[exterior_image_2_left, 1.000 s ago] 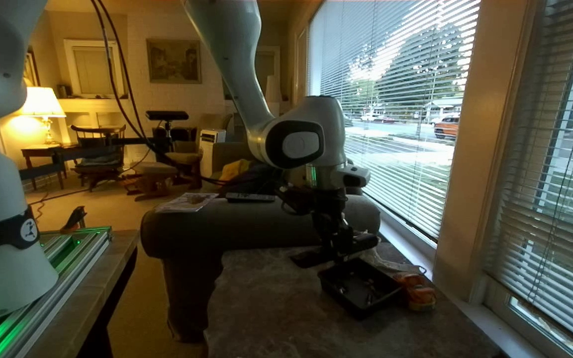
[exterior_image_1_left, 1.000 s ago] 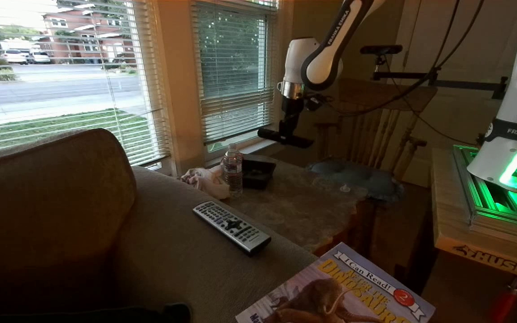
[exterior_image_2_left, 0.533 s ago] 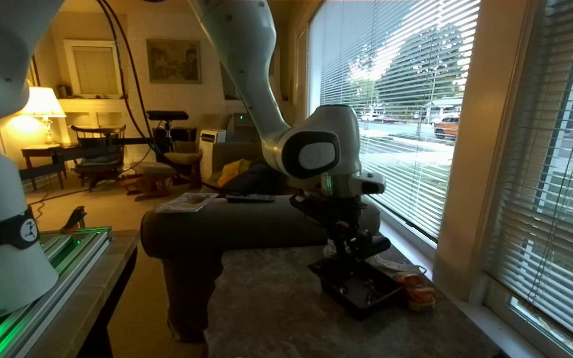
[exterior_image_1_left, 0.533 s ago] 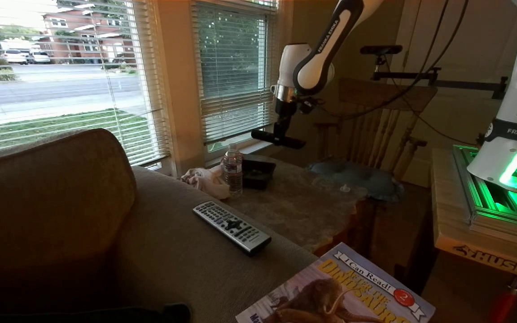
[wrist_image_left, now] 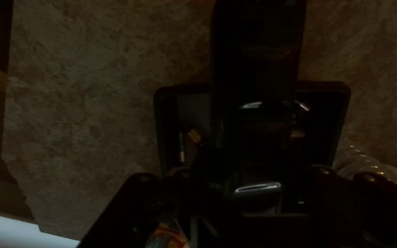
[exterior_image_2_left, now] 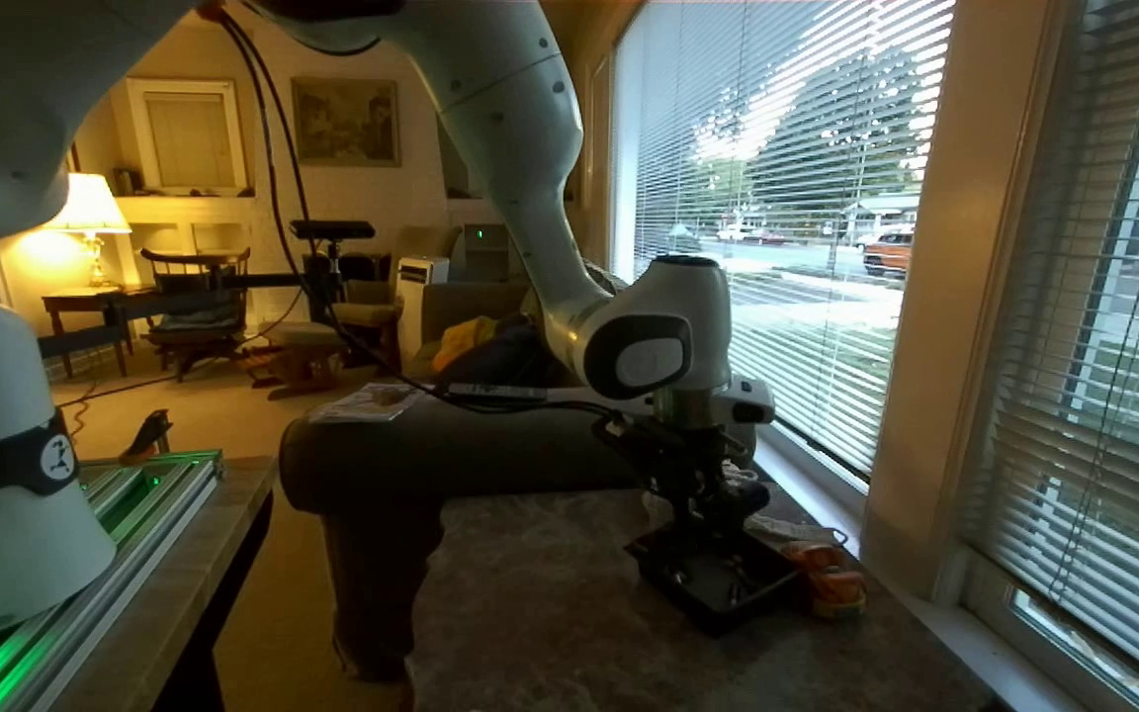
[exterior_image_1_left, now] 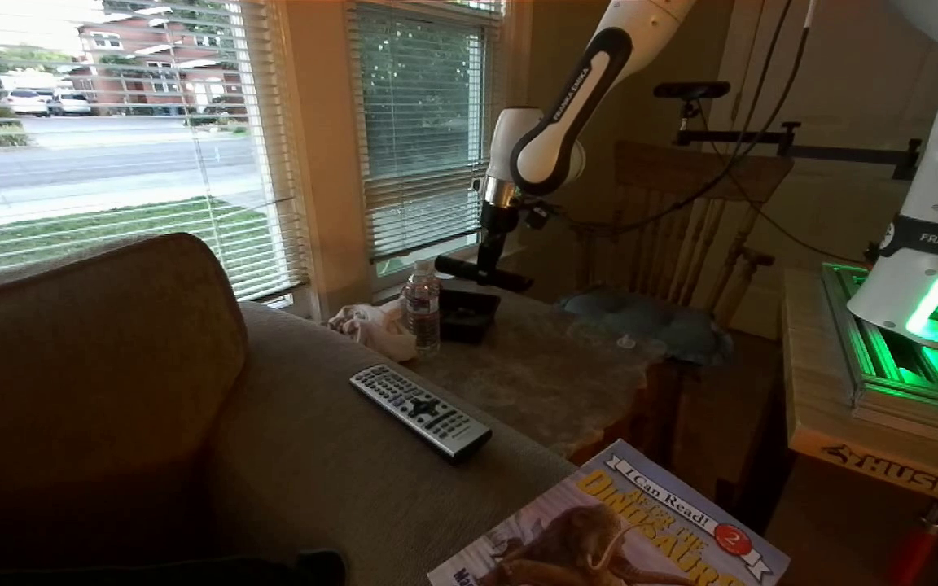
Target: Put the black remote on the black tray
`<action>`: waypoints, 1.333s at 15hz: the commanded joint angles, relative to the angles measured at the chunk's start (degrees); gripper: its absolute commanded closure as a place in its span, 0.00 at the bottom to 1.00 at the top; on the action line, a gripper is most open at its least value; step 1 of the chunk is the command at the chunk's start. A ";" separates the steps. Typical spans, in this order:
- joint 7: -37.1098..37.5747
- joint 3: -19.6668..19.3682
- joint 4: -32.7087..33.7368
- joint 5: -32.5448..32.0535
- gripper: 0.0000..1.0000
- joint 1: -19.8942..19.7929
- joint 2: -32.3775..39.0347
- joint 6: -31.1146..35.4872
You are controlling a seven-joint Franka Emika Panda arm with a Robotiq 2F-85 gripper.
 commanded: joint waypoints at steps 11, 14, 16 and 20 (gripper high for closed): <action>-6.40 3.76 15.07 2.03 0.71 -3.22 11.98 -2.61; -6.22 3.68 16.70 2.04 0.71 -2.99 13.03 -2.96; -6.00 3.54 17.54 2.05 0.52 -2.81 13.53 -3.33; -5.77 3.24 18.90 2.01 0.06 -2.43 14.09 -4.25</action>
